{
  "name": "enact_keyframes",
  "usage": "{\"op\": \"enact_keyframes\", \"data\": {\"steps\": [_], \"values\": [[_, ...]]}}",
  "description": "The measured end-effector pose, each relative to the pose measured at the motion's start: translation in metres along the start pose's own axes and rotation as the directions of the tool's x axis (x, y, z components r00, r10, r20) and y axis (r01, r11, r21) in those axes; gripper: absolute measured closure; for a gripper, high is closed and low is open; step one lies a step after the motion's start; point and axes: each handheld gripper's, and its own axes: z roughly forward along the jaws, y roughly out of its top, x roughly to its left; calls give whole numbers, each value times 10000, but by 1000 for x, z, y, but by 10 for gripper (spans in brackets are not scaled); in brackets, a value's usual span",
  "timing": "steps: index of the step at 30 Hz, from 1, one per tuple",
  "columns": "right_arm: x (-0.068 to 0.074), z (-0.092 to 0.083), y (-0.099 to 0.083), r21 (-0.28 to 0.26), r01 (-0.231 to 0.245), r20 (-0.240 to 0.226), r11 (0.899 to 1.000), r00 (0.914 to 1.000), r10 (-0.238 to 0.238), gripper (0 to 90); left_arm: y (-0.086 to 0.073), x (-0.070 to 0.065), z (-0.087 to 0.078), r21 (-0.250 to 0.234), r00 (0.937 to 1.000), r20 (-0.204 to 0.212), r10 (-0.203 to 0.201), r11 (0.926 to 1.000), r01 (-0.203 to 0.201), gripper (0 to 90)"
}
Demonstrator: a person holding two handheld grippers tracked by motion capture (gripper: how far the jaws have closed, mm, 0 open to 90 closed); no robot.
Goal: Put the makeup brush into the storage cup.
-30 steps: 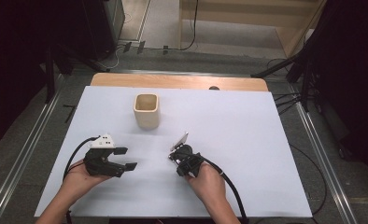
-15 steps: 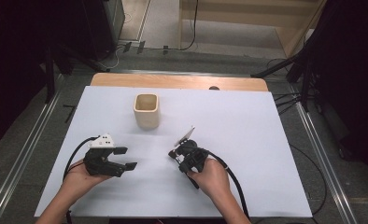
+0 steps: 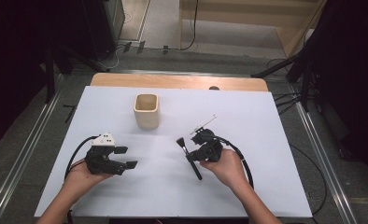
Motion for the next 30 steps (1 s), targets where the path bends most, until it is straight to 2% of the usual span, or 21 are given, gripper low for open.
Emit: {"op": "enact_keyframes", "data": {"steps": [5,9,10,11,12,13,14,18,22,30], "values": [[-13,-6,-4,-653,-92,-494,9978,9988,60,793,3,-1,3,0,9997,169,-157,9999,157,288],[-19,-12,-9,-1285,-305,-1002,9912,9948,176,793,6,-4,6,-7,9993,364,-29,10000,29,290],[-20,-13,-10,-1361,-245,-1053,9904,9944,101,793,7,-5,7,35,9994,347,49,10000,-51,290],[-20,-13,-11,-1641,15,-1022,9864,9946,-186,793,8,-5,7,130,9995,281,153,9998,-157,290],[-20,-13,-12,-1722,108,-927,9850,9953,-271,793,8,-6,7,154,9994,251,246,9996,-250,290],[-22,-11,-12,-1770,-4,-976,9842,9951,-172,793,9,-6,7,112,9994,266,206,9997,-209,291],[-23,-10,-13,-1828,-105,-1204,9831,9927,-118,794,9,-6,7,96,9994,310,182,9998,-185,291],[-26,-7,-13,-2090,-411,-1591,9771,9872,75,793,12,-7,9,-65,9990,441,1,10000,1,292],[-28,-6,-13,-2294,-635,-1760,9713,9841,228,794,17,-9,14,-113,9983,575,-79,9999,86,291],[-27,-5,-13,-2492,-1190,-2382,9611,9695,582,794,25,-17,20,-198,9957,918,-143,9997,162,300]]}}
